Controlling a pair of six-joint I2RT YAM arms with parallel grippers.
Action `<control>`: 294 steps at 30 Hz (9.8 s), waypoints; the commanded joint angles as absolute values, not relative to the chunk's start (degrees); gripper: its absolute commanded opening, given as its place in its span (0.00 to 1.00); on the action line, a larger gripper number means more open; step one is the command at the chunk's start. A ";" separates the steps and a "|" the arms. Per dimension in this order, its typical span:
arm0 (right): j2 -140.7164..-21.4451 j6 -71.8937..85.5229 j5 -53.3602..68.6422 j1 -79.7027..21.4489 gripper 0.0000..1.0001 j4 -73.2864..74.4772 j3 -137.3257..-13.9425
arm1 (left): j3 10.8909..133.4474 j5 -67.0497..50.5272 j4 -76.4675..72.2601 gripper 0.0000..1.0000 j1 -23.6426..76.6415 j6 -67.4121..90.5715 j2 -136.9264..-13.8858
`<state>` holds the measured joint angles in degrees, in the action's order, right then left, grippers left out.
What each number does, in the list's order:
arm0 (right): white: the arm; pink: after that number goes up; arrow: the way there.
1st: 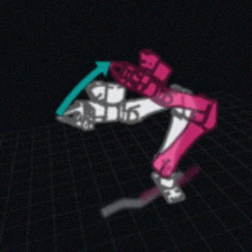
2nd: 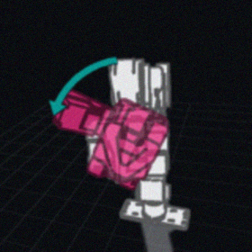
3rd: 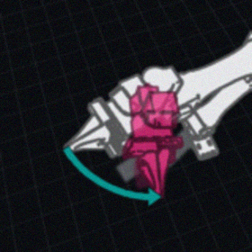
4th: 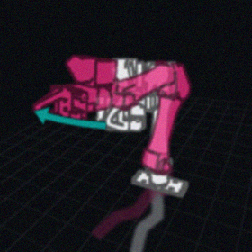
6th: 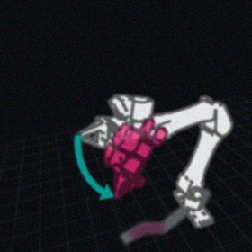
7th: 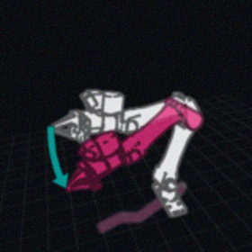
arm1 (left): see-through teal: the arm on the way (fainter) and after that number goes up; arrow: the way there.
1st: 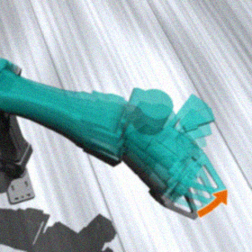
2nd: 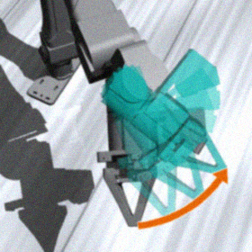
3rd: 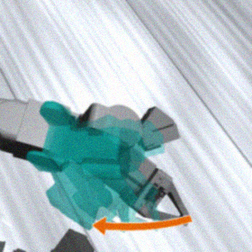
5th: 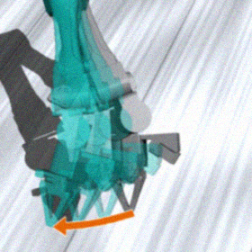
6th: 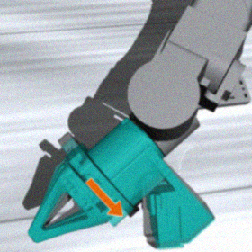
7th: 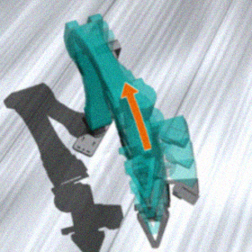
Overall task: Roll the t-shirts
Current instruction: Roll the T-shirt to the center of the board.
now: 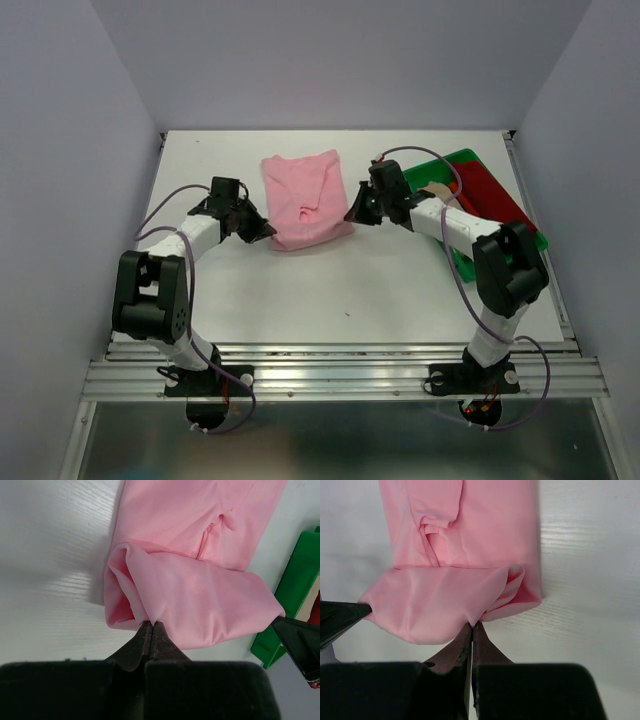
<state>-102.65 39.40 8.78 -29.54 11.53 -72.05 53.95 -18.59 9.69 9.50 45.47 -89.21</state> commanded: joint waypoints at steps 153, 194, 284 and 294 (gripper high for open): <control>-126.12 5.10 -34.71 -63.72 0.78 22.41 -93.34 | 54.32 -7.21 18.81 0.31 -10.37 30.94 -69.79; -118.48 25.47 -1.59 -58.28 0.01 13.72 -90.62 | 54.05 -6.68 20.30 0.31 -10.37 29.62 -67.50; -115.67 45.10 41.84 -32.09 0.59 -19.08 -66.09 | 58.36 -10.98 18.55 0.00 10.71 28.21 -77.68; -108.29 37.72 33.85 -32.08 0.73 -8.98 -65.48 | 61.43 -15.90 11.60 0.00 16.96 29.97 -87.80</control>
